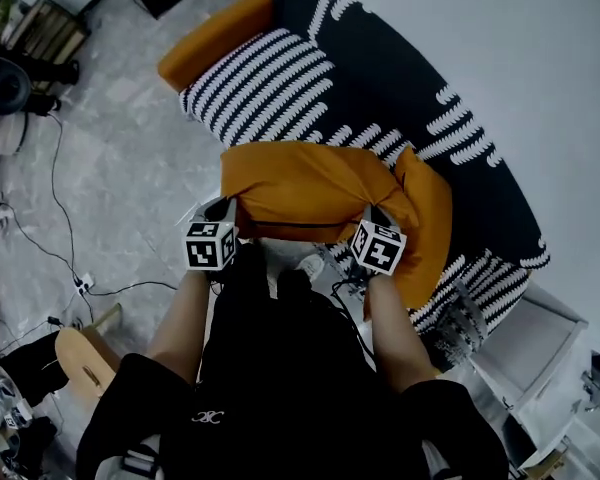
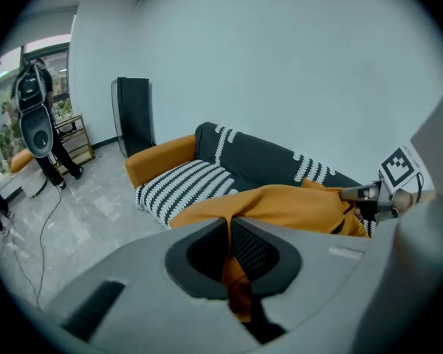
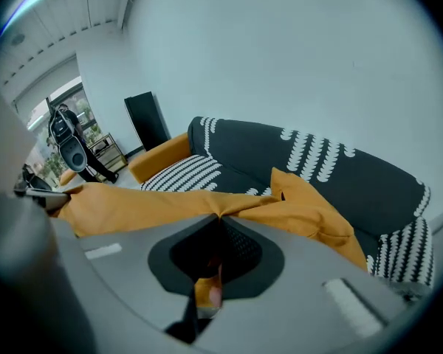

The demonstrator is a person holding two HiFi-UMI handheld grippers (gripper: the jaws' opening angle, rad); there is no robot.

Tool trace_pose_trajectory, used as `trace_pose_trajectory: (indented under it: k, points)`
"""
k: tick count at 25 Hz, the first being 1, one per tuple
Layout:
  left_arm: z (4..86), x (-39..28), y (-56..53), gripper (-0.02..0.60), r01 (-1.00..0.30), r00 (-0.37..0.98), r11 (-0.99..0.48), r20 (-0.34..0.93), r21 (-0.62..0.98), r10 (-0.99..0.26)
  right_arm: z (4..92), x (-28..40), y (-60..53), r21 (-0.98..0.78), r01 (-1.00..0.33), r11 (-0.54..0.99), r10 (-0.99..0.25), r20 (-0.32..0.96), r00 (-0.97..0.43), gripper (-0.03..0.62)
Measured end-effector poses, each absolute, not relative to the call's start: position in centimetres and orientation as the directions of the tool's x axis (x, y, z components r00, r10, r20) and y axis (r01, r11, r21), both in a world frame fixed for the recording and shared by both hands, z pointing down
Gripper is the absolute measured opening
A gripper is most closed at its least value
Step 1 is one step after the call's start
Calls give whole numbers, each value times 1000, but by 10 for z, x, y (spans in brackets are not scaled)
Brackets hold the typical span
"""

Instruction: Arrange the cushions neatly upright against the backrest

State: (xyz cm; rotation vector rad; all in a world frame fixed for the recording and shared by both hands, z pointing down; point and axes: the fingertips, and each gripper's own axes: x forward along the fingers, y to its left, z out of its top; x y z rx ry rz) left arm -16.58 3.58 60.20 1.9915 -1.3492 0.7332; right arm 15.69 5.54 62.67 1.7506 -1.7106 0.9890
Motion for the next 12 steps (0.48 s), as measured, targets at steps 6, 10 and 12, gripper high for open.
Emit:
trace_pose_trajectory:
  k: [6, 10, 12]
  points:
    - [564, -208, 9, 14, -941, 326, -289, 689, 175, -647, 593, 113, 42, -164, -985, -57, -666, 741, -85, 17]
    - [550, -240, -18, 14, -938, 336, -301, 671, 173, -661, 586, 79, 27, -173, -982, -76, -668, 740, -79, 17]
    - [548, -259, -32, 14, -934, 347, -308, 667, 182, -659, 583, 61, 17, -166, -982, -89, -668, 741, -64, 17]
